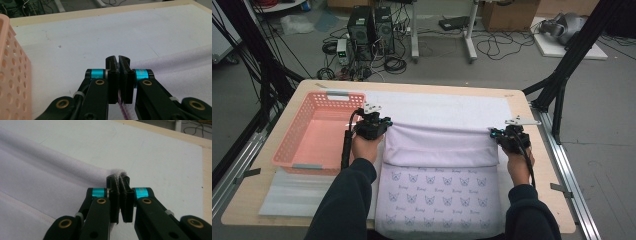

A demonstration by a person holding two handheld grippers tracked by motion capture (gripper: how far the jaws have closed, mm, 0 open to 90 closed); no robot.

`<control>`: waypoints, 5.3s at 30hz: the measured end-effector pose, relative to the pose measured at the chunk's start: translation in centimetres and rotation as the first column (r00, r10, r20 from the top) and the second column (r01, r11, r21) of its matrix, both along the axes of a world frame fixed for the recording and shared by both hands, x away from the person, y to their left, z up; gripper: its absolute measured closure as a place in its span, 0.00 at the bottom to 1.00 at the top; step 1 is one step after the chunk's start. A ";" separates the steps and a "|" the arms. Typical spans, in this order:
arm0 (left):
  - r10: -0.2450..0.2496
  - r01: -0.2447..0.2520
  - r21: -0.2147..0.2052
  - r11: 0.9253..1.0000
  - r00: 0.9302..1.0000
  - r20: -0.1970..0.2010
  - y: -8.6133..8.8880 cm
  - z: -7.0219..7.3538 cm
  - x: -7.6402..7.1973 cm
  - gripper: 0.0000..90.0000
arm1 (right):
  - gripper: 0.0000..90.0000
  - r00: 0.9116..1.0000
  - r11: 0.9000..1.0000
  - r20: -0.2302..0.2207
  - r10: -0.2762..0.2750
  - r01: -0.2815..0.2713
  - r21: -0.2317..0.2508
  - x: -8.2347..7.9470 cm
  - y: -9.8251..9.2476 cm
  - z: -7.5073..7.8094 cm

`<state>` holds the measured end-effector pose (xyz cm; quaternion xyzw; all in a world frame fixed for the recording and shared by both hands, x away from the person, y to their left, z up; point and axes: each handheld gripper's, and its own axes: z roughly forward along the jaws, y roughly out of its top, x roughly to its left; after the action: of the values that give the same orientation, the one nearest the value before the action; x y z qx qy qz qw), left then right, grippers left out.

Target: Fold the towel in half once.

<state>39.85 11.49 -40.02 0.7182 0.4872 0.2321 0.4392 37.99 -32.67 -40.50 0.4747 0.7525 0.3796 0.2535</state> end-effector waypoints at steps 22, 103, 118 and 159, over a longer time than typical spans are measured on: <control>-0.303 0.310 0.035 0.950 0.944 -0.128 -0.4 -3.7 -6.3 0.78 | 0.90 0.979 0.985 -0.142 0.146 -0.130 0.115 -4.8 -1.3 -3.7; -0.091 0.089 -0.025 0.996 0.988 -0.126 0.3 -4.1 -6.0 0.43 | 0.53 0.987 0.999 -0.161 0.020 -0.014 0.037 -6.2 -0.6 -3.9; -0.084 0.088 0.031 0.996 0.991 -0.106 0.1 -4.3 -5.9 0.95 | 0.96 0.986 0.999 -0.166 0.031 -0.026 0.036 -5.8 0.2 -3.6; -0.245 0.249 -0.063 0.966 0.967 0.075 -2.5 -2.7 -7.7 0.37 | 0.51 0.999 0.999 -0.022 0.037 -0.036 0.012 -6.1 1.4 -1.6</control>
<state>32.18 8.95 -42.75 0.7490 0.3871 0.1816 0.5061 31.86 -31.29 -42.12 0.4666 0.7617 0.3830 0.2355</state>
